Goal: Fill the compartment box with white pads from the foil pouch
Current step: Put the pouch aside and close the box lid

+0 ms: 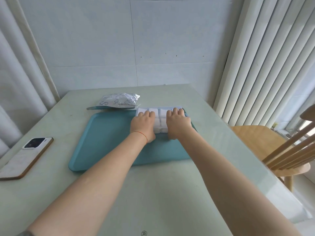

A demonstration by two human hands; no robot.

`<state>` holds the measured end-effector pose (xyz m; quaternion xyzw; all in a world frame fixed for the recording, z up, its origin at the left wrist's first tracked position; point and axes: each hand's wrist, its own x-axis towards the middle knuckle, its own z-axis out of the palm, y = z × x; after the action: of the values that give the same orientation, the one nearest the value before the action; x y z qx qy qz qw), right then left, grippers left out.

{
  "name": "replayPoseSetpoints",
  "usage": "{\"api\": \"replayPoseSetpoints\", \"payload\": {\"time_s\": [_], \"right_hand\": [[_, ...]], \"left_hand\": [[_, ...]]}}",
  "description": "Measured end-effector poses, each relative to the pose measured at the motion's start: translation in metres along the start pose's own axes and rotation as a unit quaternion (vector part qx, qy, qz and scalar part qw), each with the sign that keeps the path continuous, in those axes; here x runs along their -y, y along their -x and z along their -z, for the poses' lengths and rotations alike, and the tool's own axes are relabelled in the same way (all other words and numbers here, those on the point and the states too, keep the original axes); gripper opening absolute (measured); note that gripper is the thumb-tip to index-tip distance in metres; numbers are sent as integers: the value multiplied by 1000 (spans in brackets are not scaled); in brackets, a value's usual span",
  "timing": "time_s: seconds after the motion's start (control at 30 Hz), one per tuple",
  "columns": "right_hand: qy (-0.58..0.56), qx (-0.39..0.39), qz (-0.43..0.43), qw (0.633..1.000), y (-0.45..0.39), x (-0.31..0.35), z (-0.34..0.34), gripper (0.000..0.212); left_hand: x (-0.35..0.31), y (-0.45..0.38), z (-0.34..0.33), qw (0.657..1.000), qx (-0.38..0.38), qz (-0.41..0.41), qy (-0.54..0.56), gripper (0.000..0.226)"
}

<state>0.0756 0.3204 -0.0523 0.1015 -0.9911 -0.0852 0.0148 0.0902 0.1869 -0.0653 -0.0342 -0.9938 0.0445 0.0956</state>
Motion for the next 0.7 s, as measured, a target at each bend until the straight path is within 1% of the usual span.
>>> {"api": "replayPoseSetpoints", "payload": {"time_s": [0.17, 0.23, 0.3, 0.4, 0.47, 0.53, 0.6, 0.63, 0.67, 0.7], "right_hand": [[5, 28, 26, 999, 2, -2, 10, 68], [20, 25, 36, 999, 1, -4, 14, 58], [30, 17, 55, 998, 0, -9, 18, 45], [37, 15, 83, 996, 0, -14, 28, 10], [45, 15, 81, 996, -1, -16, 29, 10], [47, 11, 76, 996, -1, -15, 29, 11], [40, 10, 73, 996, -3, -16, 28, 22], [33, 16, 70, 997, -6, -17, 28, 20], [26, 19, 73, 997, -7, -19, 29, 12], [12, 16, 69, 997, -11, -22, 26, 17]], "left_hand": [[4, 4, 4, 999, 11, -16, 49, 45], [14, 6, 7, 995, 19, -22, 98, 49], [27, 5, 8, 986, 27, -25, 162, 55], [46, 7, 4, 968, 39, -19, 247, 53], [53, 6, -1, 956, 44, -11, 290, 52], [54, 6, -2, 953, 41, -6, 301, 51], [55, 3, -3, 956, 39, -6, 292, 51], [55, 1, -4, 957, 38, -6, 287, 51], [56, -1, -4, 957, 38, -5, 286, 51], [57, -2, -4, 957, 40, -6, 288, 50]]}}
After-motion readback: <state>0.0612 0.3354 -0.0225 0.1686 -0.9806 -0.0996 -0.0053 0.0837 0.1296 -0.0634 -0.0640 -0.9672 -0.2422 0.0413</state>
